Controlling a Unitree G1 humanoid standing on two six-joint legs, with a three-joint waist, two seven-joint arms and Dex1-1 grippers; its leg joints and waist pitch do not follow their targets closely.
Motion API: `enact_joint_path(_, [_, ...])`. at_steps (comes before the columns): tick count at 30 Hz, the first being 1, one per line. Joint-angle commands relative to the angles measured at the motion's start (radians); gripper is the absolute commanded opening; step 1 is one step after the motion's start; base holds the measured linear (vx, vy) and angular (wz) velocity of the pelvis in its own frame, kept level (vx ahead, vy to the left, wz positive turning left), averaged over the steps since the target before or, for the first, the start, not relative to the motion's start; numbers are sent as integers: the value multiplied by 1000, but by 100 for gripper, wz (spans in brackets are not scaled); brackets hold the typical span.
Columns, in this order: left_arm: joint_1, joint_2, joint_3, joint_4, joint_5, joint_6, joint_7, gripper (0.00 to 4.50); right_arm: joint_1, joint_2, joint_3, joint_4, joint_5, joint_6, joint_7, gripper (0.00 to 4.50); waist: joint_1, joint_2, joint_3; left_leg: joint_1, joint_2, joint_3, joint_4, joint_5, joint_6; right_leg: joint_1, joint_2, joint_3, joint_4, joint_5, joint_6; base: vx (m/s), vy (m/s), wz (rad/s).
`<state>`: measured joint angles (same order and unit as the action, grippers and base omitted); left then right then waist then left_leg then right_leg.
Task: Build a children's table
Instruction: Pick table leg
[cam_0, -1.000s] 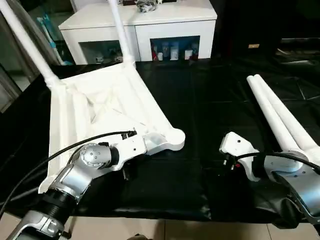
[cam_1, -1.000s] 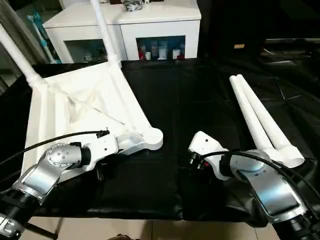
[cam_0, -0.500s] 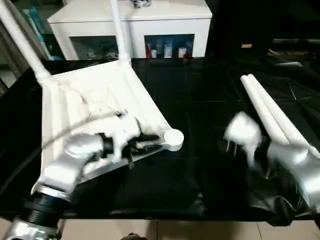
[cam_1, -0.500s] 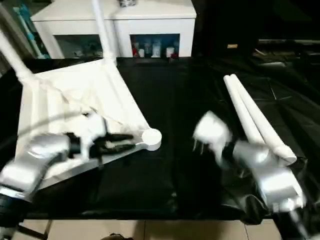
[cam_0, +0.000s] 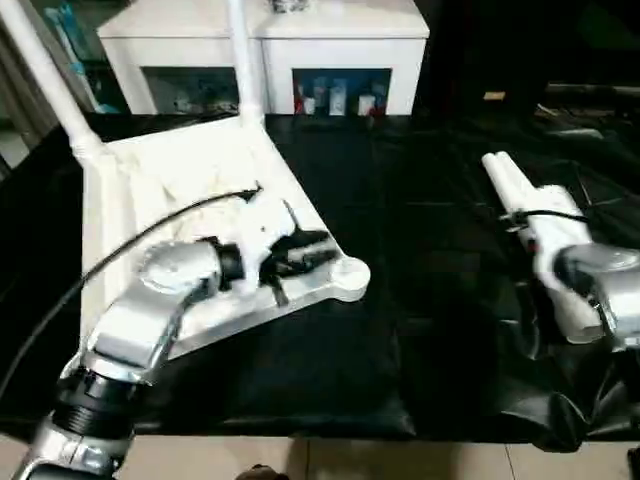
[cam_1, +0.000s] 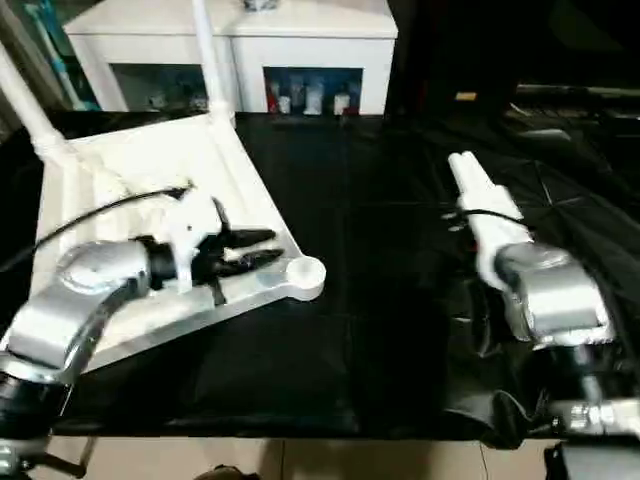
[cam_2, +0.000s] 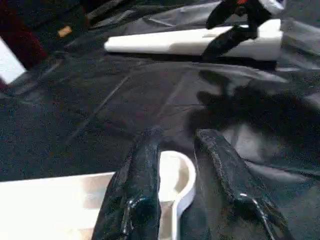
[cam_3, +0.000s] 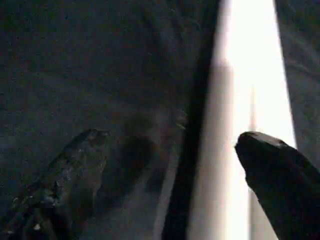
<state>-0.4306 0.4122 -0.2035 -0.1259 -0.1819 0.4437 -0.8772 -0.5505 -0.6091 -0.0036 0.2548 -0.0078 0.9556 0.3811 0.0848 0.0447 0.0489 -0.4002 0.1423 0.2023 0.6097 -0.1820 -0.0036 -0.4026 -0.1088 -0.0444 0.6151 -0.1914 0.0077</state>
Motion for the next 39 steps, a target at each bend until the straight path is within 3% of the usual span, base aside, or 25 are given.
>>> enact_joint_path(1, [6,2,-13,-27,-5,13,3,131,-37,-17,-30,71,-15,22,-29,446,-3,-24,-67,29,70,-31,-66,-121,40,46,-44,34,-61,-118,-251,0,0,0])
enact_joint_path(5, [6,-1,-17,-29,4,20,9,131,-52,-21,-41,126,-12,40,-28,446,-2,-23,-67,31,70,-32,-67,-136,28,45,-40,33,-63,-133,-242,0,0,0])
enact_joint_path(6, [10,3,-25,-34,11,25,3,131,-46,-19,-36,151,1,54,1,446,-2,-18,-68,31,70,-32,-66,-139,25,45,-39,33,-62,-123,-243,0,0,0])
enact_joint_path(9, [11,5,-26,-37,10,26,3,131,-39,-18,-27,150,5,65,14,446,-1,-21,-70,29,71,-32,-65,-125,33,48,-39,32,-58,-92,-249,0,0,0])
enact_joint_path(12, [11,15,-30,-42,5,33,3,131,-35,-11,-13,143,18,73,25,446,0,-17,-71,29,71,-32,-63,-122,39,47,-40,31,-56,-86,-254,0,0,0])
enact_joint_path(18, [5,24,-34,-41,7,31,-3,131,-45,-2,-1,120,23,84,35,446,0,-13,-70,30,72,-32,-66,-145,24,46,-38,31,-58,-106,-254,0,0,0])
enact_joint_path(24, [7,32,-40,-46,9,30,-4,131,-52,-1,11,71,30,106,48,446,0,-11,-70,32,71,-33,-67,-155,13,45,-38,31,-58,-101,-250,0,0,0])
enact_joint_path(39, [12,51,-45,-50,14,22,-3,131,-55,21,-7,100,36,107,31,446,1,-12,-71,31,71,-33,-66,-144,11,46,-39,32,-55,-87,-251,0,0,0])
